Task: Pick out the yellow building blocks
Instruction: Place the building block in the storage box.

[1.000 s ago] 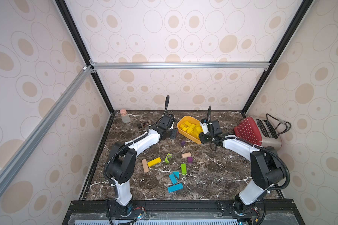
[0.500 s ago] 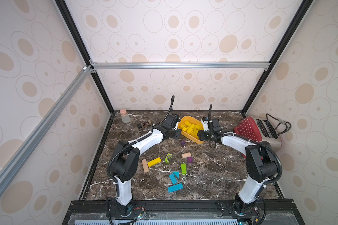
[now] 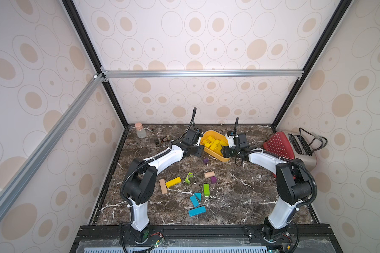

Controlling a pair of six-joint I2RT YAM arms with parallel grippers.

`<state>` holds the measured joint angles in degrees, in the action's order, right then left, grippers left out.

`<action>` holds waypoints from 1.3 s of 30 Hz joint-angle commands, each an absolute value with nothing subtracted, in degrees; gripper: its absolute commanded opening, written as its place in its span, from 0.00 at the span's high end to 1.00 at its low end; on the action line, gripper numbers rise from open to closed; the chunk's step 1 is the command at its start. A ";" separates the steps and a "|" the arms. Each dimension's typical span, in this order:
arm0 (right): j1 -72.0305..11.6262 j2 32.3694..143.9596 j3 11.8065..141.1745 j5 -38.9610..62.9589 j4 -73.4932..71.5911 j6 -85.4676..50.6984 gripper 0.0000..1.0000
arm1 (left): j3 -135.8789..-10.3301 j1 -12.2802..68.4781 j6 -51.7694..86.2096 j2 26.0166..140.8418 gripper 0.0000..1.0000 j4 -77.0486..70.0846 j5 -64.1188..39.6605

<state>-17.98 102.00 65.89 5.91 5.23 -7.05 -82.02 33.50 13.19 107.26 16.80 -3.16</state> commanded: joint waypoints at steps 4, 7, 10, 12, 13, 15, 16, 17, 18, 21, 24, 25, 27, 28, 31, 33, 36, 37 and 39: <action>-17.88 99.97 66.74 9.66 4.93 -6.90 0.42 | -84.11 33.75 11.18 106.77 0.41 16.63 -3.43; -17.88 97.96 65.24 12.04 3.80 -7.65 0.42 | -83.31 33.76 10.14 105.33 0.41 16.70 -3.64; -18.07 95.63 63.53 13.64 2.63 -8.48 0.42 | -81.66 33.75 9.21 103.46 0.42 16.70 -3.78; -18.61 94.19 63.03 13.82 3.00 -8.82 0.42 | -80.50 33.76 8.91 101.94 0.42 16.74 -3.77; -19.19 93.36 62.89 13.81 3.52 -8.77 0.43 | -79.76 33.76 8.96 101.05 0.42 16.70 -3.77; -20.53 91.74 62.48 13.18 4.28 -8.70 0.42 | -78.09 33.84 8.89 98.96 0.42 16.70 -3.78; -21.32 90.85 62.11 12.77 4.63 -8.65 0.43 | -77.10 33.86 8.96 97.72 0.42 16.62 -3.59; -22.23 90.08 61.76 12.36 4.82 -8.82 0.43 | -76.13 33.85 9.04 96.54 0.42 16.61 -3.38; -23.24 89.23 61.35 11.80 4.96 -9.07 0.42 | -74.88 33.88 8.99 95.19 0.42 16.53 -3.13; -27.08 87.08 60.16 10.36 5.34 -9.57 0.43 | -70.98 33.84 9.37 90.76 0.42 16.60 -1.96; -31.13 85.51 59.10 8.32 5.37 -10.75 0.43 | -67.14 33.89 10.05 86.30 0.41 17.62 -0.53; -32.35 85.22 58.75 7.95 5.11 -11.43 0.43 | -65.86 33.84 10.37 84.71 0.41 18.28 0.17; -34.52 84.99 58.15 7.37 4.46 -12.63 0.43 | -63.59 33.87 10.72 81.77 0.40 19.79 1.58; -35.71 84.99 58.01 7.06 4.02 -13.25 0.43 | -62.34 33.84 10.94 80.27 0.40 20.67 2.41; -39.07 85.51 58.01 5.12 3.26 -13.62 0.43 | -58.38 33.85 11.76 76.88 0.39 22.47 4.64; -40.71 86.40 58.76 4.33 3.16 -13.68 0.43 | -55.83 33.90 13.03 75.18 0.39 23.31 5.79; -42.82 87.31 60.52 3.44 4.03 -13.65 0.43 | -52.45 33.84 15.16 72.91 0.38 24.55 6.97; -43.61 87.45 60.94 2.90 4.17 -13.37 0.44 | -51.58 33.85 16.15 72.29 0.38 25.26 7.50; -44.82 87.55 61.42 2.49 4.10 -12.89 0.44 | -50.20 33.91 17.94 71.34 0.38 26.43 8.20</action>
<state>-43.33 86.83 59.59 4.45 4.60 -12.78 -51.05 33.50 14.44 73.17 23.14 5.52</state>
